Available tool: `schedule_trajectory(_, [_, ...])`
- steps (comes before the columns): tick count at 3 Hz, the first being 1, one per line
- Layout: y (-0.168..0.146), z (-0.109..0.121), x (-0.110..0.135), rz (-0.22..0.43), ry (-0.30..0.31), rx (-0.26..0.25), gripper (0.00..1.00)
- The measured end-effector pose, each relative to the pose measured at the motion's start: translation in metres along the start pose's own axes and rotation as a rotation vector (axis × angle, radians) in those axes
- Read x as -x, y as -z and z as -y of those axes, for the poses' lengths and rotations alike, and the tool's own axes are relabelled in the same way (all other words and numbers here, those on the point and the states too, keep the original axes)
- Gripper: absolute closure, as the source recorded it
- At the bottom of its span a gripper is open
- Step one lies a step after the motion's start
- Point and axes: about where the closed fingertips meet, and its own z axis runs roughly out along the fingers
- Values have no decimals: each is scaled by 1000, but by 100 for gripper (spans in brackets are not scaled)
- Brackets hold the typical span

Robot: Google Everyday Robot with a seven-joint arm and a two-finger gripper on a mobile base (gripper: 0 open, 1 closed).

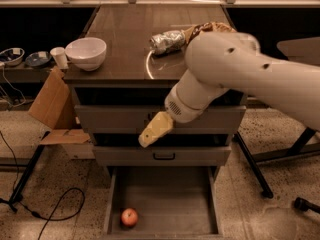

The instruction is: Pick apple from bottom drawer and place on counter

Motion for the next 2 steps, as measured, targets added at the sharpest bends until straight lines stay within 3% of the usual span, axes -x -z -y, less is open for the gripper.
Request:
schedule_trajectory(1, [-41, -10, 15, -15, -83, -22, 0])
schedule_trajectory(2, [-42, -13, 18, -13, -157, -20, 0])
